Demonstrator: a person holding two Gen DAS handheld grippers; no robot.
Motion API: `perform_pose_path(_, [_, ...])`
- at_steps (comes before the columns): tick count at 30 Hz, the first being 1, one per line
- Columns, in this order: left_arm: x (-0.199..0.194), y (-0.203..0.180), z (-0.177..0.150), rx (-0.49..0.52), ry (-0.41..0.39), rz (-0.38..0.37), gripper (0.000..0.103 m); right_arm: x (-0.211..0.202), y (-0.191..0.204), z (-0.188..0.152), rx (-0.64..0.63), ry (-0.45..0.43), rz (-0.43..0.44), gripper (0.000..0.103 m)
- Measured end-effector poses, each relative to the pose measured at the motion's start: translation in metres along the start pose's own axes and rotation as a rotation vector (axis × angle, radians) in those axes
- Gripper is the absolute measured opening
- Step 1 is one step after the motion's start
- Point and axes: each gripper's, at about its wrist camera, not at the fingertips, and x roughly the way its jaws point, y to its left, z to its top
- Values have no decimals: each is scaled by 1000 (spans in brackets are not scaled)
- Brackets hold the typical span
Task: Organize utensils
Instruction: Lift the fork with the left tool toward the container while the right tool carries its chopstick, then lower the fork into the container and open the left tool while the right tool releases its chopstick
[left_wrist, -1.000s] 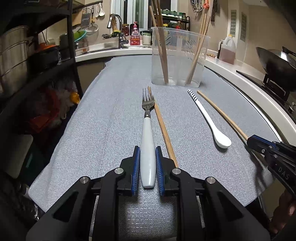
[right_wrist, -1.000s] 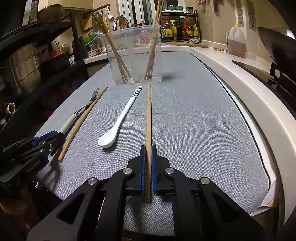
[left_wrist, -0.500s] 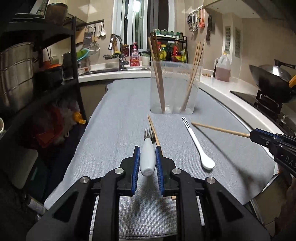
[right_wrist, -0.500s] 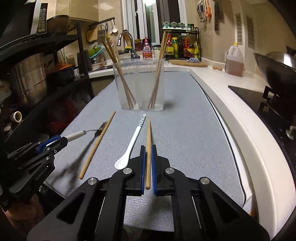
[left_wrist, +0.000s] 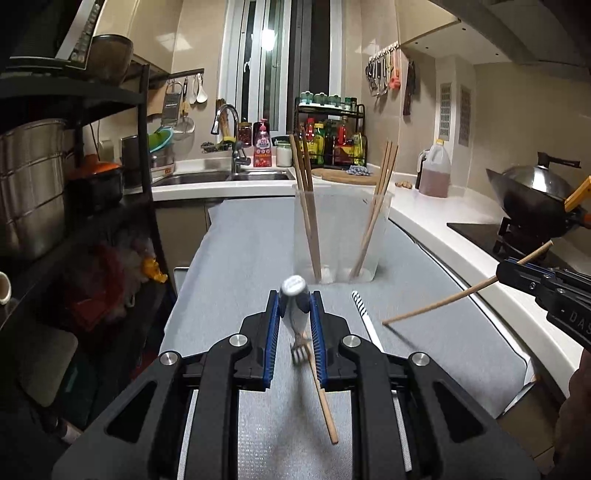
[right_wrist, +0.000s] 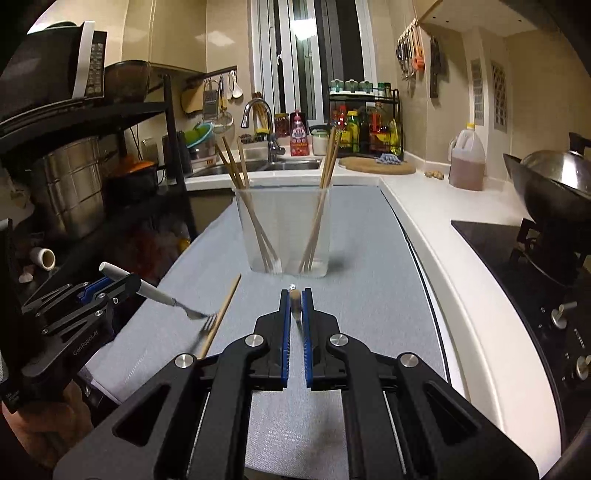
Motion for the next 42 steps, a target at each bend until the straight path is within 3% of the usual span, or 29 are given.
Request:
perform_pose_path(12, [-1, -1, 44, -11, -6, -38, 15, 4, 7, 46, 4, -30, 30, 6])
perform_pose_path(20, [4, 7, 109, -39, 59, -152, 15, 15, 2, 97, 29, -29, 46, 6])
perform_pose_path(28, [23, -3, 185, -55, 43, -254, 15, 13, -8, 169, 42, -128, 61, 6])
perform_pose_path(35, [69, -14, 227, -37, -16, -236, 15, 45, -11, 209, 47, -214, 67, 6])
perform_pose_path(42, [136, -20, 212, 11, 64, -183, 15, 97, -16, 196, 44, -167, 51, 6])
